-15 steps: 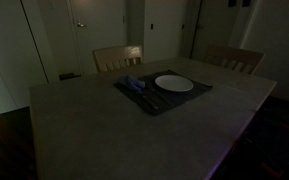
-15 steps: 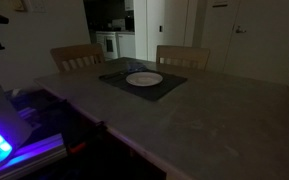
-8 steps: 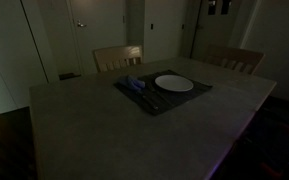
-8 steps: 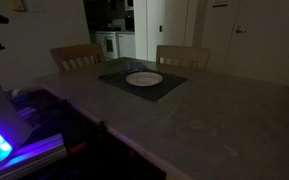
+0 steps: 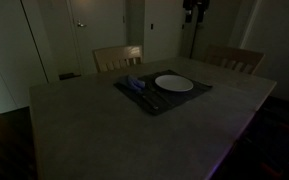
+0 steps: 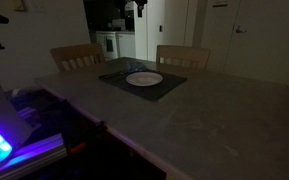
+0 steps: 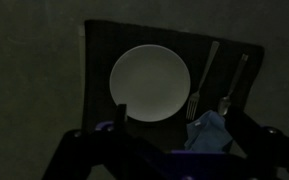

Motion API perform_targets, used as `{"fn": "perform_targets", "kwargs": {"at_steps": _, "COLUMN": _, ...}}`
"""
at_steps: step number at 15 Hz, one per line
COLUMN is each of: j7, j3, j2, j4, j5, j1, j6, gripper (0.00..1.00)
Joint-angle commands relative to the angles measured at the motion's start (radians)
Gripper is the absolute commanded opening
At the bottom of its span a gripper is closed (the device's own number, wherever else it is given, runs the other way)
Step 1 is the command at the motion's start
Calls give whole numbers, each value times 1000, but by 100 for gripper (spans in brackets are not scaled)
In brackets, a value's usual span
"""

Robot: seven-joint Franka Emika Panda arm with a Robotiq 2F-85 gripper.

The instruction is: Use the towel to wipe the plate

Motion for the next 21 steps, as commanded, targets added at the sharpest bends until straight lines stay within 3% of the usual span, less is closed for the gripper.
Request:
{"fn": "perform_targets", "kwargs": {"at_steps": 1, "j7": -53, "j3": 11, "j2": 129, "j4": 115, "j5": 40, "j1": 14, "j6": 19, "gripper": 100}}
{"fn": "perform_targets", "kwargs": {"at_steps": 10, "j7": -60, "j3": 61, "j2": 353, "j4": 307, "j5": 94, "j1": 31, "j6": 84, "gripper": 100}}
{"fn": "perform_targets", "kwargs": {"at_steps": 11, "j7": -34, "j3": 57, "j2": 302, "j4": 248, "j5": 67, "j1": 34, "j6": 91, "gripper": 100}}
{"fn": "perform_targets", "kwargs": {"at_steps": 16, "j7": -5, "j3": 64, "j2": 366, "j4": 298, "j5": 46, "j1": 51, "j6": 85, "gripper": 100}}
{"fn": "perform_targets", "kwargs": {"at_steps": 21, "j7": 95, "j3": 71, "j2": 462, "j4": 334, "j5": -19, "j1": 104, "j6": 175, "gripper": 100}}
